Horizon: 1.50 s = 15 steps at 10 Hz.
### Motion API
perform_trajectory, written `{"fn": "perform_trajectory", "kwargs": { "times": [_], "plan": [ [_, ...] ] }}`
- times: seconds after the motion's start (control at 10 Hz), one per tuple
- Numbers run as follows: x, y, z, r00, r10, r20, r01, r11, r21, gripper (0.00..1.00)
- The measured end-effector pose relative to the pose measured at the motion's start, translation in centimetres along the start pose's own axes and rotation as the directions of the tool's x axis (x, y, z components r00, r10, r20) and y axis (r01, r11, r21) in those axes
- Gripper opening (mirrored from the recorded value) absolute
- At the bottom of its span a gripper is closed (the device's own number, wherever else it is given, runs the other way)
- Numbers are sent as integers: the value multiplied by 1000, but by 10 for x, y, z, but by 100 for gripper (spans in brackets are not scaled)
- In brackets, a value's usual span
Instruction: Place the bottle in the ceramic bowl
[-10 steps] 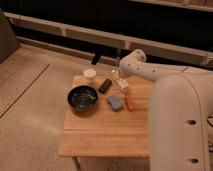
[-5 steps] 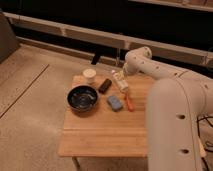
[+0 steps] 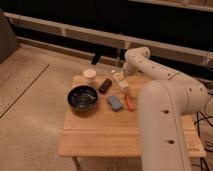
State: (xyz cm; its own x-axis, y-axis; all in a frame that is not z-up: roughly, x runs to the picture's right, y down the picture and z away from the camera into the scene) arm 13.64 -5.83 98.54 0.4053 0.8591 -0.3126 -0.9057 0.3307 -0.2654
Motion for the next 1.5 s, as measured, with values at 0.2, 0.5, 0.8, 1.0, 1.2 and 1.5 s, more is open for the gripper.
{"fn": "perform_trajectory", "kwargs": {
  "times": [0.2, 0.5, 0.8, 1.0, 1.2, 1.5],
  "plan": [
    [5, 8, 13, 1000, -15, -26, 14, 1000, -20, 65],
    [20, 7, 30, 996, -38, -86, 37, 999, -11, 65],
    [35, -5, 41, 989, -27, -148, 32, 999, 31, 64],
    [37, -9, 44, 986, -7, -168, 16, 998, 53, 47],
    [31, -9, 45, 987, -8, -158, 17, 998, 59, 27],
    [23, -7, 44, 991, -5, -134, 14, 998, 63, 1]
  ]
}}
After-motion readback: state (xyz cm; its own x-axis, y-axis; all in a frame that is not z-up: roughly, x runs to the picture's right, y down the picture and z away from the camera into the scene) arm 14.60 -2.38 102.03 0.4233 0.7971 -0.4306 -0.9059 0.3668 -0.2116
